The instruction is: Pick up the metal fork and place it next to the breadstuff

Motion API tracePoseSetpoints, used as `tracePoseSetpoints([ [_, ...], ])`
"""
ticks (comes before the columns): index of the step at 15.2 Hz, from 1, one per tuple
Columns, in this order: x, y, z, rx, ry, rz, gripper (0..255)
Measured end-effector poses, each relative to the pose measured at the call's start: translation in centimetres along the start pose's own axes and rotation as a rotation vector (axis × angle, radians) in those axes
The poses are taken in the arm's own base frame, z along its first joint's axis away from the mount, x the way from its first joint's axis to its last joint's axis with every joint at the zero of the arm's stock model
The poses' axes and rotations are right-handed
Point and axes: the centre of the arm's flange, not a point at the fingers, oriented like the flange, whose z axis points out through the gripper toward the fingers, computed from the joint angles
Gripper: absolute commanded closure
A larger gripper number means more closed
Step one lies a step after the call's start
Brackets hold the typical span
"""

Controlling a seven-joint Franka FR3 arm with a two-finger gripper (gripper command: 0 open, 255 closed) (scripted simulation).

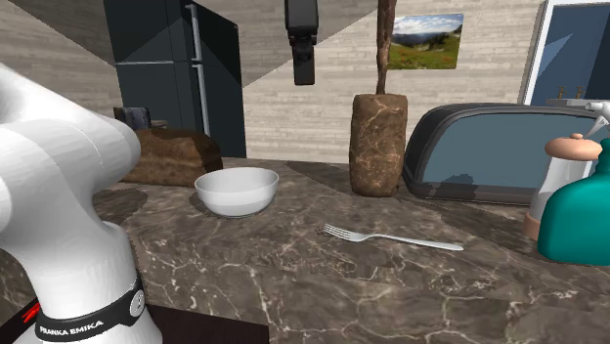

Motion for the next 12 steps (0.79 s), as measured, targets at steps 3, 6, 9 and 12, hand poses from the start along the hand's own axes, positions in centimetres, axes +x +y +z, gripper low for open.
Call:
tracePoseSetpoints([
  [3, 0.7, -0.5, 1.4, -0.003, -0.008, 0.014, 0],
  [6, 2.6, -2.0, 4.5, -0.009, -0.024, 0.048, 0],
  [9, 4.3, -3.2, 7.9, -0.016, -0.040, 0.084, 0],
  [12, 6.0, -4.6, 11.3, -0.023, -0.057, 0.121, 0],
])
